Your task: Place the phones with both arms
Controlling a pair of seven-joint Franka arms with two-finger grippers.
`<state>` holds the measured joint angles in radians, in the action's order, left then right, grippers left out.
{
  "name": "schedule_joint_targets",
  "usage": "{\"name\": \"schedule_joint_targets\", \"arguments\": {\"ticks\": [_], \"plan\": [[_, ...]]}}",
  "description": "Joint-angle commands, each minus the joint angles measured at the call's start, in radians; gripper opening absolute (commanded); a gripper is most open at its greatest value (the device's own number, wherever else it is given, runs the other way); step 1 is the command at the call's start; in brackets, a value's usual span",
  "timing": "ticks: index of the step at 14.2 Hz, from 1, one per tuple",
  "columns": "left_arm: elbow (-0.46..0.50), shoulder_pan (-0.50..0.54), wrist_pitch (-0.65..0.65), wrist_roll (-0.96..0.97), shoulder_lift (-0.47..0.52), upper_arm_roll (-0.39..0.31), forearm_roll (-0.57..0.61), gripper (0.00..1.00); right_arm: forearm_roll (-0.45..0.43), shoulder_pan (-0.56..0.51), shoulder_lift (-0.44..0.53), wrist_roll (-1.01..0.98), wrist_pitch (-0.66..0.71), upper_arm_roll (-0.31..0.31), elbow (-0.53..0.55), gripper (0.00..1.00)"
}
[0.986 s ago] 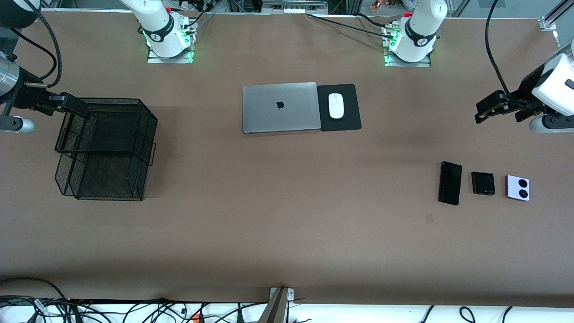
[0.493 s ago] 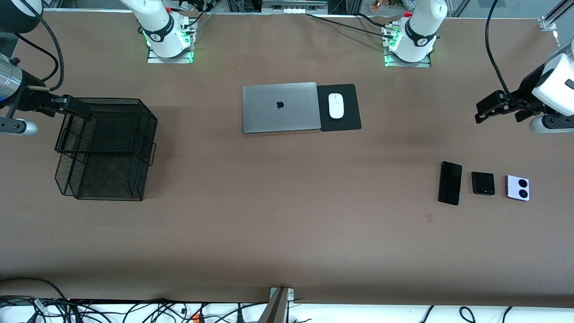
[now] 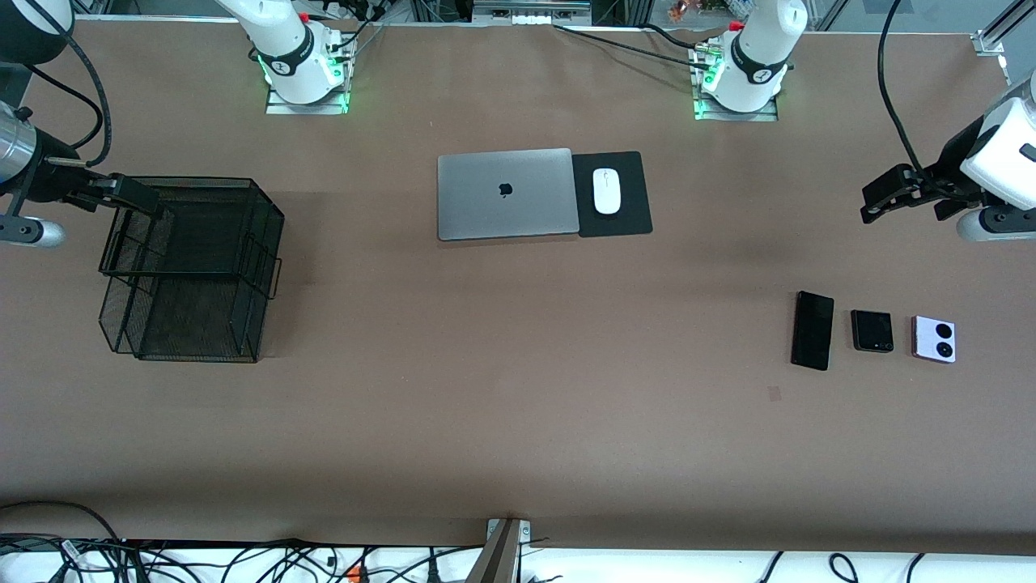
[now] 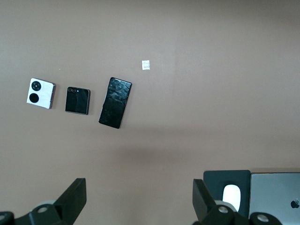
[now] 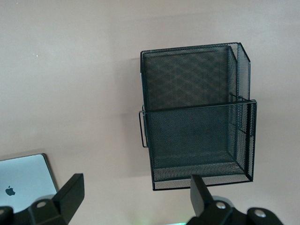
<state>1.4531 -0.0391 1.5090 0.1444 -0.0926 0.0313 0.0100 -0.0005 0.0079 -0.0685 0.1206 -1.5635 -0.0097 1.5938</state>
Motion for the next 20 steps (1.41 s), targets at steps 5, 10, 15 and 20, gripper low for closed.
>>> {"name": "schedule_joint_targets", "arguments": {"ticks": [5, 10, 15, 20], "plan": [[-0.005, 0.004, 0.02, -0.175, -0.091, 0.01, 0.185, 1.0, 0.022, -0.011, -0.028, -0.015, -0.021, -0.027, 0.011, 1.0], [0.036, 0.019, 0.104, -0.21, -0.131, 0.009, 0.186, 1.0, 0.023, -0.011, -0.028, -0.016, -0.013, -0.029, 0.011, 1.0], [0.067, 0.113, 0.239, -0.449, -0.226, 0.01, 0.168, 1.0, 0.022, -0.009, -0.028, -0.016, -0.015, -0.027, 0.011, 1.0], [0.061, 0.127, 0.361, -0.497, -0.384, 0.01, 0.172, 1.0, 0.023, -0.009, -0.03, -0.052, -0.018, -0.029, 0.011, 1.0]]}}
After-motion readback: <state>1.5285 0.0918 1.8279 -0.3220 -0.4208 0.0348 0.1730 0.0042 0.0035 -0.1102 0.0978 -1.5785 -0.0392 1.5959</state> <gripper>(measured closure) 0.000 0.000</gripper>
